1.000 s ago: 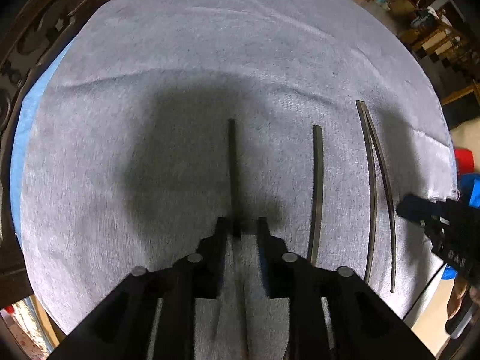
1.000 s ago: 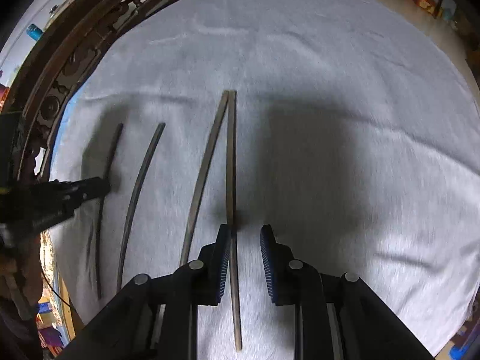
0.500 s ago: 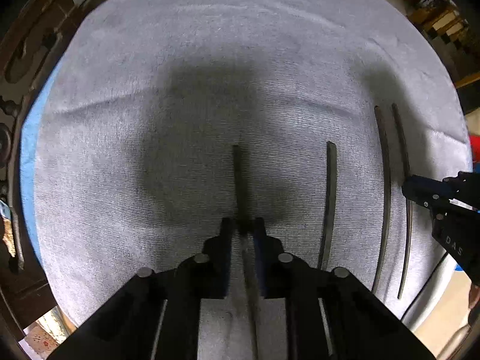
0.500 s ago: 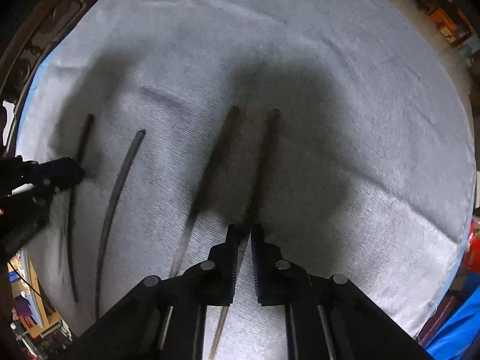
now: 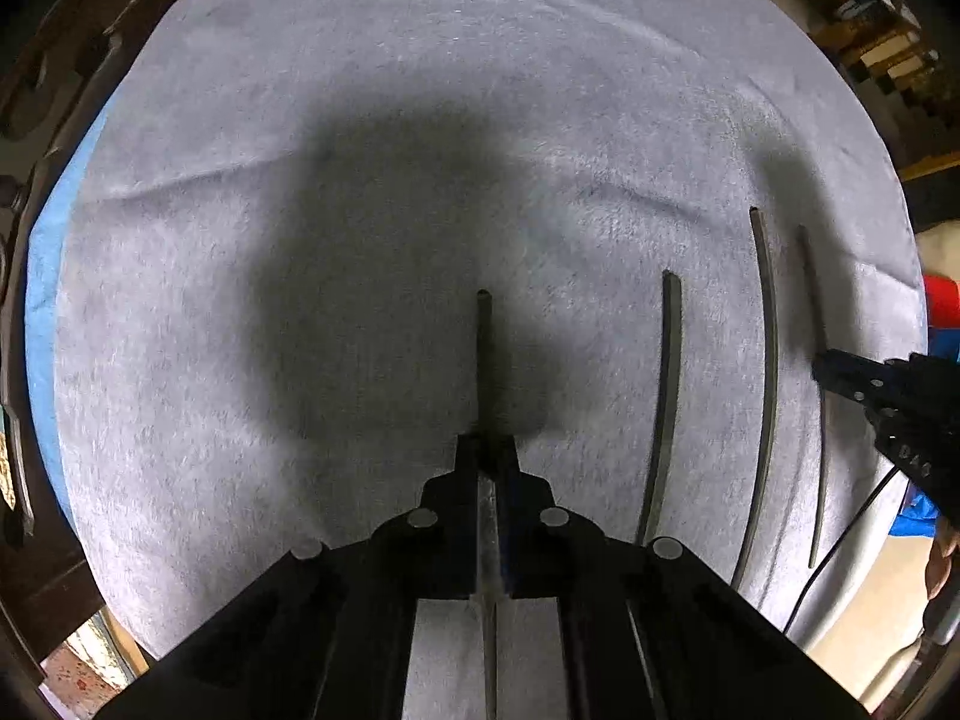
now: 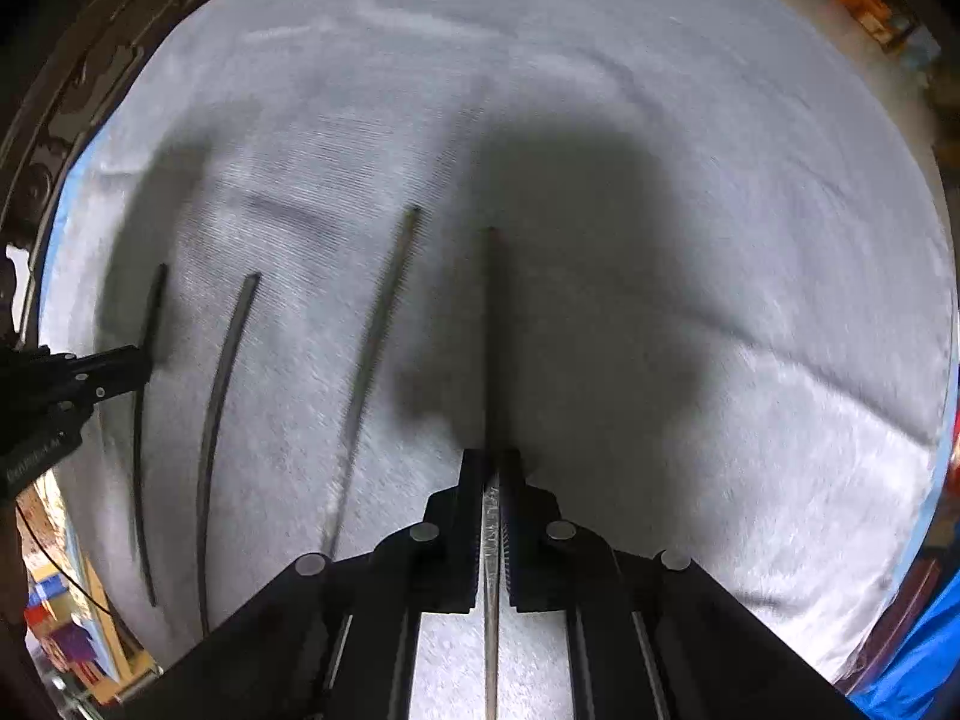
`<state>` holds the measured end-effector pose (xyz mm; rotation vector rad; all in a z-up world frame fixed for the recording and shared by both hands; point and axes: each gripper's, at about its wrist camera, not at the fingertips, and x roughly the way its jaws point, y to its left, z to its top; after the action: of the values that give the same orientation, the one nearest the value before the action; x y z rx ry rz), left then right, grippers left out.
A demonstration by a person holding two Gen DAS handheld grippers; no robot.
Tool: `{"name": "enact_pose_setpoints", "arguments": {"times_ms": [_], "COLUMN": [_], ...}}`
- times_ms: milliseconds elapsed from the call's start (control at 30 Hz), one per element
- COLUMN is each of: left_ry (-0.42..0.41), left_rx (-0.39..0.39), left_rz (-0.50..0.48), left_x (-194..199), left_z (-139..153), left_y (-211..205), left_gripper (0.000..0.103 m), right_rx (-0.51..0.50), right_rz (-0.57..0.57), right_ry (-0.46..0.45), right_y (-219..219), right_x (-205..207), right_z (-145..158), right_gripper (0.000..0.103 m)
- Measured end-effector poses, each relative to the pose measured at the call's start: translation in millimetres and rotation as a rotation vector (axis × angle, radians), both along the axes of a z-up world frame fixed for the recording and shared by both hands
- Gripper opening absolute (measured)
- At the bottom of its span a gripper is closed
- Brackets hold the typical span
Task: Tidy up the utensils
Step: 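Lift both held chopsticks and carry them over the black holder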
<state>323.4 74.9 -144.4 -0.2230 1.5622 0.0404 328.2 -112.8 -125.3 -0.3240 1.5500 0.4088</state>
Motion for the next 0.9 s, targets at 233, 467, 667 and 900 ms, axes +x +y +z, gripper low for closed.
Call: {"name": "enact_pose_setpoints", "arguments": {"times_ms": [233, 467, 667, 900], "left_ry": [-0.078, -0.247, -0.439, -0.623], "left_rx": [-0.040, -0.088, -0.134, -0.217], "left_rz": [0.028, 0.077, 0.165, 0.241], "left_x": [-36, -86, -136, -170], "left_z": [11, 59, 101, 145], "left_y": [2, 3, 15, 21], "left_gripper": [0.005, 0.005, 0.005, 0.005], "right_rx": [0.108, 0.237, 0.400, 0.579], "right_rz": [-0.123, -0.242, -0.379, -0.496], "right_ry": [-0.040, -0.159, -0.299, -0.476], "right_y": [-50, -111, -165, -204], "right_x": [-17, -58, -112, -181], "right_z": [20, 58, 103, 137], "right_gripper": [0.006, 0.006, 0.006, 0.006]}}
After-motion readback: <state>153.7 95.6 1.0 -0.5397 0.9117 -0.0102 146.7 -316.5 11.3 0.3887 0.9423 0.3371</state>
